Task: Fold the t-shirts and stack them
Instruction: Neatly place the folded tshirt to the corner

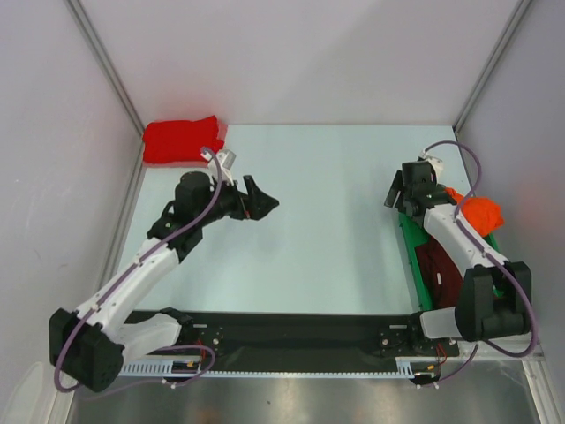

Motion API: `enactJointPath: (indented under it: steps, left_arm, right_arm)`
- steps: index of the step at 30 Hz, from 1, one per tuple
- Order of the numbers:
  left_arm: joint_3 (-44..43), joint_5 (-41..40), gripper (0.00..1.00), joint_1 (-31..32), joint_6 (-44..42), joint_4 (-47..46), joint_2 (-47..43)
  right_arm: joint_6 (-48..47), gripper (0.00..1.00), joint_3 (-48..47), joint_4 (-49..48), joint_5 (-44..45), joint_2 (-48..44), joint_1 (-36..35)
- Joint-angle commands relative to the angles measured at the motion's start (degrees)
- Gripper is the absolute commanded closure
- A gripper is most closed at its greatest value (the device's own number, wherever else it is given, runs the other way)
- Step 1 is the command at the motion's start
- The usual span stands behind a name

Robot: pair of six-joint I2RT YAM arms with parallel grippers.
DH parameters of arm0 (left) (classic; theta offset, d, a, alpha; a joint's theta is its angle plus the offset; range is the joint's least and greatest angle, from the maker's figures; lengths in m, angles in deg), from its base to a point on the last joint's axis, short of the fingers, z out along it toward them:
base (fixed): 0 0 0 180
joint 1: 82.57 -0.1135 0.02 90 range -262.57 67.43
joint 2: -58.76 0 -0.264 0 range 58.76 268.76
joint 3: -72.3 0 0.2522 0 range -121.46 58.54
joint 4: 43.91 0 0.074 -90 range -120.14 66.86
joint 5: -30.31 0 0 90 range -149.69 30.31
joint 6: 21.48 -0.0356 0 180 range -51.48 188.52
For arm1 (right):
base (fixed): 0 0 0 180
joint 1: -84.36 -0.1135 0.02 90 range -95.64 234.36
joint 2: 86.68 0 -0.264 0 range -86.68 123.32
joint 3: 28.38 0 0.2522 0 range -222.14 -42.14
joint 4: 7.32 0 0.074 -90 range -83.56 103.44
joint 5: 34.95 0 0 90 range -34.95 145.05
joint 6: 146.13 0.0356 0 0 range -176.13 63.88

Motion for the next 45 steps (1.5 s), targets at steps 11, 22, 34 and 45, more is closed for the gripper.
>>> enactJointPath:
  steps: [11, 22, 34, 45]
  left_arm:
    - [6.4, -2.3, 0.0, 5.1, 0.5, 5.5, -17.2]
    - [6.1, -4.1, 0.0, 5.1, -1.2, 9.8, -19.4]
    - [6.6, -5.1, 0.0, 5.0, -1.7, 10.5, -17.3]
    - [5.7, -10.6, 0.0, 5.1, -1.8, 12.2, -17.0]
  right_arm:
    - [-5.2, 0.48, -0.5, -9.7, -0.2, 16.5, 2.2]
    - [-14.2, 1.0, -18.8, -15.2, 5.7, 34.5, 2.2]
    - [-34.0, 0.91, -46.7, -23.4, 7.7, 54.5, 2.6]
    - [-24.0, 0.04, -45.8, -8.2, 8.7, 38.6, -1.7]
